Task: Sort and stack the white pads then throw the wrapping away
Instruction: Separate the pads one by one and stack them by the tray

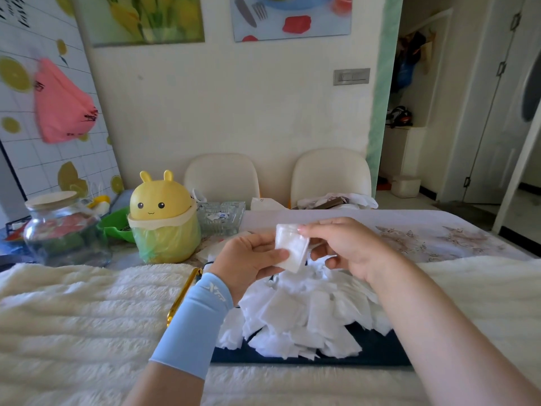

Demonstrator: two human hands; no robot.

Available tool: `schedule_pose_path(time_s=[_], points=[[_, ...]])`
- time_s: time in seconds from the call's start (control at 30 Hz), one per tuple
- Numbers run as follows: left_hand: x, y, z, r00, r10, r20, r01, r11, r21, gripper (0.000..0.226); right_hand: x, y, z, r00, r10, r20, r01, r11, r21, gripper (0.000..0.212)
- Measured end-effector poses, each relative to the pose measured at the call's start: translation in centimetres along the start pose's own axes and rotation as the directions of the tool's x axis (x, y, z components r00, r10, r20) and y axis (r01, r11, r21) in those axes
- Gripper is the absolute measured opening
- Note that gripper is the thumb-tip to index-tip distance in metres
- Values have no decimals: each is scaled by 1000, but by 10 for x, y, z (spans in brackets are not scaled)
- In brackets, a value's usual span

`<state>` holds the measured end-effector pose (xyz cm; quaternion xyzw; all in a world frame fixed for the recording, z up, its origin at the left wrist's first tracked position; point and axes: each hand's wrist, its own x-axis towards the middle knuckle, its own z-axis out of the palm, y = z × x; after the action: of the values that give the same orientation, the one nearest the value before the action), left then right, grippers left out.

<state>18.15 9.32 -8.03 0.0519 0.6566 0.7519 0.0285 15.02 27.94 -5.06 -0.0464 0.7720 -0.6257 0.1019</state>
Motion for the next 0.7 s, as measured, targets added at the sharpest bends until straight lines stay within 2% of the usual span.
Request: schedule_pose_path(time_s=[0.07,0.13,0.23,0.27,0.3,0.37,0.43,0.47,0.57,0.7], points=[[0,0,1,1000,-20,1,20,1000,14,24,0,-1,-1,999,44,8,-44,998,44,15],[1,-1,0,999,-45,-10,45,999,12,23,1,-1,1,997,40,-66,-32,993,110,9],[4,-3,-3,994,-78,-71,76,996,-35,26,3,-2,-1,952,-53,-302,128,964,233,9],[5,-4,-4,991,-87,-98,81,994,-68,25,2,-4,-3,941,-93,-325,189,942,279,10],[5,-5,-5,987,-98,-126,86,991,-103,23,0,-6,-5,946,-136,-293,230,921,315,12],[6,-5,-4,978,-126,-165,97,979,-177,14,-7,-10,-3,966,-224,-129,255,902,349,14],[5,-4,-1,975,-140,-173,97,967,-235,12,-11,-11,4,965,-262,-13,255,923,289,16],[5,-3,1,976,-136,-167,91,964,-250,13,-11,-10,8,964,-264,-8,260,942,213,17],[3,-1,8,983,-126,-135,85,957,-279,17,-9,-4,17,954,-285,-92,279,957,-73,10],[1,3,11,983,-153,-104,109,934,-339,18,-3,2,20,915,-351,-198,293,917,-273,13]])
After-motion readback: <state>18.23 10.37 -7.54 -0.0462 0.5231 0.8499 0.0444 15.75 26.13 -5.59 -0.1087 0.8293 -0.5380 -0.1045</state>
